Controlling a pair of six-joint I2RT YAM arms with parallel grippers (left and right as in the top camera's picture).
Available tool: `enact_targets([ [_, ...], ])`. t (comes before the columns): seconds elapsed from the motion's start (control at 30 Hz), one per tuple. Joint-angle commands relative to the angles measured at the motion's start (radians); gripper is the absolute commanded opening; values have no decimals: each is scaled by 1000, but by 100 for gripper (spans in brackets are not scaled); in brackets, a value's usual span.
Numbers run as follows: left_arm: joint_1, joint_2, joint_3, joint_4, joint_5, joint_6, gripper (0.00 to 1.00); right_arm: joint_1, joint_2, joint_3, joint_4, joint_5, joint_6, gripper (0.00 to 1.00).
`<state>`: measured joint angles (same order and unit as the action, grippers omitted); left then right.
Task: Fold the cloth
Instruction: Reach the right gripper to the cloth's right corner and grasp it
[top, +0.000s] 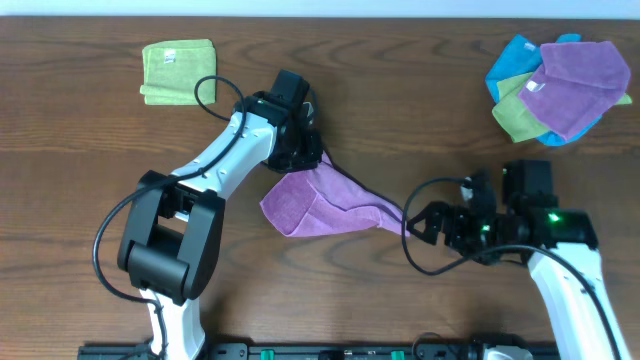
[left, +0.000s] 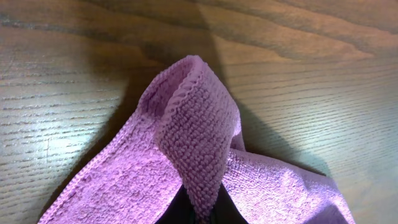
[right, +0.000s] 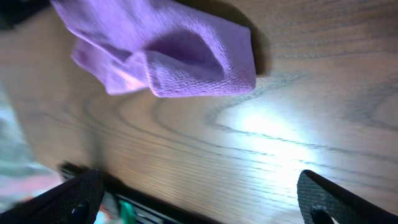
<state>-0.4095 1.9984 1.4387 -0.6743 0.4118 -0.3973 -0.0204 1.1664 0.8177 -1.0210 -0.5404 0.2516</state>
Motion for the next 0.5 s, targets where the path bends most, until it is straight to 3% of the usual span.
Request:
enact_targets([
  [0.0,-2,-14,13,-2,15,-11,6,35,54,-1,49,41,73,99],
  [0.17,-3,-14,13,-4,16,-11,6,52,96,-34,209,26,504,99],
  [0.3,-3,-14,13,-6,10,-11,6,92,97,-97,338,-18,376,99],
  [0.47,-3,-14,13,-6,11,-11,6,236,129,-113,330,13,97,99],
])
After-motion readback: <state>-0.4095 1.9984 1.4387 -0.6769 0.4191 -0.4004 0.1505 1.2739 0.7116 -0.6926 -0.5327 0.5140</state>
